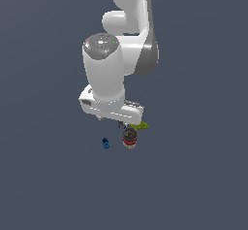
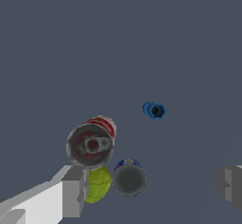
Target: Pick up a designated object from a clutter of objects.
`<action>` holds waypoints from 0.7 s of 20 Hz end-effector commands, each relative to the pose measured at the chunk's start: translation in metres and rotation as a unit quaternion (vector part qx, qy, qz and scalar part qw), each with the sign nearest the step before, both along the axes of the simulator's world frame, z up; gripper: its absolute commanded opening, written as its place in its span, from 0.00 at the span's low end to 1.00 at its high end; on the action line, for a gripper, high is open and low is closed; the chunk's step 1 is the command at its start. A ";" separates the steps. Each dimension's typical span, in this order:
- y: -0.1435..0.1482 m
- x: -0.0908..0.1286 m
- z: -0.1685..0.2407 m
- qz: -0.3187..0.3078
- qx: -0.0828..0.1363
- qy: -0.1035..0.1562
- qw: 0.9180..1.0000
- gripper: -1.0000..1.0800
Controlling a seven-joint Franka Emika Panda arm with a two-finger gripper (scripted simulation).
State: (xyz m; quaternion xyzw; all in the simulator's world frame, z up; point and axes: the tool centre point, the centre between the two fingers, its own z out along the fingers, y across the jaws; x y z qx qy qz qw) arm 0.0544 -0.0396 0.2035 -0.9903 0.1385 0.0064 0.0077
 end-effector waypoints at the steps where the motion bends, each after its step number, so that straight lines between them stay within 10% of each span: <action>1: -0.011 0.007 -0.026 -0.035 -0.001 -0.001 0.999 0.96; 14: -0.045 0.019 -0.106 -0.136 -0.008 -0.004 0.991 0.96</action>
